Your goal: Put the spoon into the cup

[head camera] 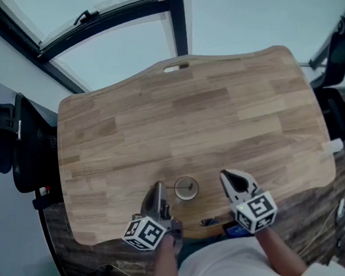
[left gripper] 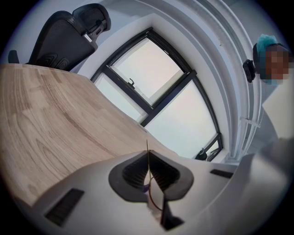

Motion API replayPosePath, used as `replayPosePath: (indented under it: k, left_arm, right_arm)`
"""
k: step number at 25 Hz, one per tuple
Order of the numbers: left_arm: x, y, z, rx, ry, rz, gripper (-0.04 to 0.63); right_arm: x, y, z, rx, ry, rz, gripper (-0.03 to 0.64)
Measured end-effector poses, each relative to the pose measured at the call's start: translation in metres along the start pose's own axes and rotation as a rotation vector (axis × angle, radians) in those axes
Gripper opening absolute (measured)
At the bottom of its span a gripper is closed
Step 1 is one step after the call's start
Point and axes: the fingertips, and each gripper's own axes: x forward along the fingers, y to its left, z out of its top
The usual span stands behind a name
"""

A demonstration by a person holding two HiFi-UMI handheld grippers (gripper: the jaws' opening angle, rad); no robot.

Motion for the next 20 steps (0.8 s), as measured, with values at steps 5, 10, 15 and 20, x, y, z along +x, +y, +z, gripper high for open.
replayPosePath:
  k: [5, 10, 15, 20]
  left_arm:
    - [0.001, 0.000, -0.004, 0.005, 0.005, 0.000, 0.003]
    - [0.002, -0.001, -0.006, -0.001, 0.004, 0.002, 0.003]
    - [0.002, 0.000, -0.010, 0.002, 0.008, 0.002, 0.003]
    - [0.004, 0.001, -0.013, 0.003, 0.016, 0.000, 0.003]
  right_arm:
    - [-0.002, -0.002, -0.002, 0.001, -0.001, -0.004, -0.003]
    - [-0.004, -0.003, -0.003, 0.003, 0.006, -0.005, -0.003]
    - [-0.007, -0.005, -0.004, 0.003, 0.004, -0.009, -0.003]
    - [-0.008, -0.008, -0.007, 0.010, 0.008, -0.013, -0.003]
